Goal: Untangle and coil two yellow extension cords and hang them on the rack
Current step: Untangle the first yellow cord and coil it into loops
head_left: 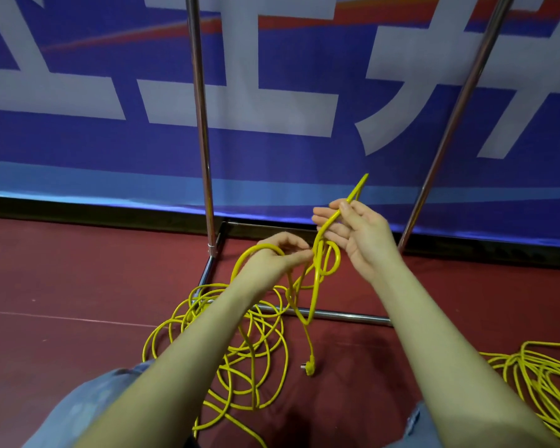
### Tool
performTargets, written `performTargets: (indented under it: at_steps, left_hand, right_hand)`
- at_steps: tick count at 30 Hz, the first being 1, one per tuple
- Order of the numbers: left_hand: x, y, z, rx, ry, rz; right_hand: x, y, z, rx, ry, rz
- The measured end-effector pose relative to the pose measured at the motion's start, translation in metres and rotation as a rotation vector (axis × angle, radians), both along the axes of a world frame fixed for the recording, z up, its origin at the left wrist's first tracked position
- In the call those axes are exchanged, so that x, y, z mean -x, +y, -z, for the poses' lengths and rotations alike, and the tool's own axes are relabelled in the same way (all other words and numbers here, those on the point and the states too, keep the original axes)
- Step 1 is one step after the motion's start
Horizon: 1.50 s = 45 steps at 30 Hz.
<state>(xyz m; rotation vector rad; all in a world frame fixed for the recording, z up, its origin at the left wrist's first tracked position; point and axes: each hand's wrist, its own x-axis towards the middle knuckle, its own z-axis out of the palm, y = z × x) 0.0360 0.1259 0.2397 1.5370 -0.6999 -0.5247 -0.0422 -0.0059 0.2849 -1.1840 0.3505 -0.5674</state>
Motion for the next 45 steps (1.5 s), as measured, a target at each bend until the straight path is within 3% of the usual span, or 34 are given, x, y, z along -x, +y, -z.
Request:
performTargets:
  at_steps: [3, 8, 12, 18, 22, 29, 32, 34, 37, 39, 45]
  left_hand:
    - [0.001, 0.001, -0.004, 0.038, 0.04, 0.016]
    - [0.005, -0.005, -0.006, -0.022, 0.018, 0.027]
    - [-0.003, -0.009, -0.006, 0.029, 0.121, -0.122]
    - [-0.016, -0.008, -0.004, 0.032, 0.142, -0.164]
    - [-0.019, -0.007, -0.004, 0.08, 0.194, -0.199]
    - [-0.026, -0.002, -0.016, 0.213, 0.339, -0.163]
    - [-0.029, 0.002, -0.028, 0.339, 0.501, -0.133]
    - [-0.03, 0.003, -0.033, 0.387, 0.581, -0.132]
    - [-0.029, 0.003, -0.035, 0.416, 0.649, -0.122]
    - [-0.029, 0.003, -0.035, 0.421, 0.66, -0.119]
    - [-0.027, -0.003, -0.005, 0.077, 0.428, -0.145]
  right_hand:
    - [0.004, -0.007, 0.001, -0.117, -0.071, -0.007]
    - [0.004, -0.008, 0.006, -0.129, -0.101, -0.032]
    - [0.004, -0.007, 0.018, 0.351, 0.142, 0.084]
    - [0.01, 0.002, 0.034, 0.511, 0.493, -0.179]
    - [0.006, 0.004, 0.037, 0.754, 0.658, -0.108]
    - [0.002, -0.016, 0.065, 0.623, 0.592, 0.096]
    - [0.004, -0.024, 0.075, 0.829, 0.682, 0.108]
    - [0.005, -0.022, 0.072, 0.94, 0.619, 0.023]
    - [0.002, -0.011, 0.063, 0.907, 0.474, -0.1]
    - [-0.001, -0.004, 0.058, 0.873, 0.447, -0.072]
    - [-0.001, 0.0, 0.024, 0.162, 0.144, 0.167]
